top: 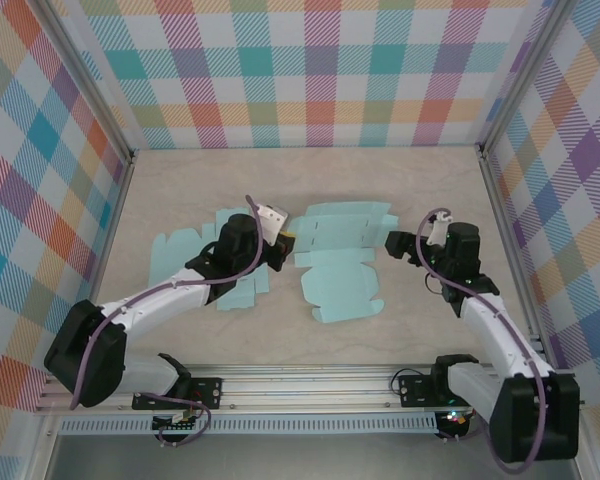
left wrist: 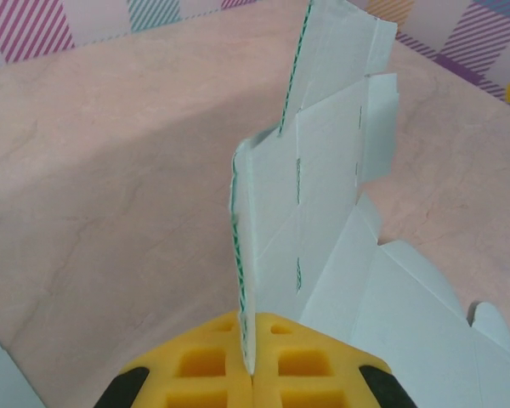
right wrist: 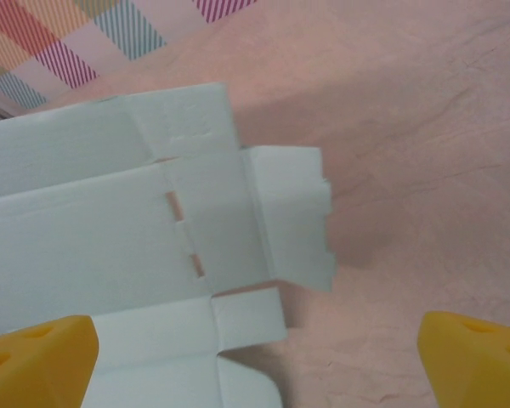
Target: Fold the paper box
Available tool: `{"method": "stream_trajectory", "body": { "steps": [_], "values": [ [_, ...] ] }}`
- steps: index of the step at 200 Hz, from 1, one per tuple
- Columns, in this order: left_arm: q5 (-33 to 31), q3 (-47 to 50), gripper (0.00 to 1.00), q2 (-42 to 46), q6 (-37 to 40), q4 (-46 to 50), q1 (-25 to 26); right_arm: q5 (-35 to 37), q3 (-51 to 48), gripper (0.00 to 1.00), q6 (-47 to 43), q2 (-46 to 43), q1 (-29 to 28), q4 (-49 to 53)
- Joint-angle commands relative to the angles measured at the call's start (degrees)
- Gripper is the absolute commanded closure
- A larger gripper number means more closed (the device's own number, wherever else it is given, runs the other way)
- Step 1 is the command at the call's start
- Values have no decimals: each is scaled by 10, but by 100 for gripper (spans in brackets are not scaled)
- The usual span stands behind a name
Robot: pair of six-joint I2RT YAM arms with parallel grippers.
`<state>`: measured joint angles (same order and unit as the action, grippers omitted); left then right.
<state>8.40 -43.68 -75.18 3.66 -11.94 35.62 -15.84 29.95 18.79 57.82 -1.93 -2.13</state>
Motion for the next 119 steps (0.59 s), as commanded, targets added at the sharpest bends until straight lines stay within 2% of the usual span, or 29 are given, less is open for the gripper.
{"method": "stream_trajectory", "body": {
  "steps": [1,28,63,119],
  "values": [
    [44,9,100,27,44,-37,-14,-107,-13,6,0,48,42,-122],
    [58,14,100,37,43,-50,-23,-138,-16,9,-6,104,52,-165],
    [82,21,100,39,40,-67,-29,-191,-29,11,20,139,54,-269],
    [124,21,100,51,33,-76,-37,-216,20,20,16,230,55,-282]
  ]
}}
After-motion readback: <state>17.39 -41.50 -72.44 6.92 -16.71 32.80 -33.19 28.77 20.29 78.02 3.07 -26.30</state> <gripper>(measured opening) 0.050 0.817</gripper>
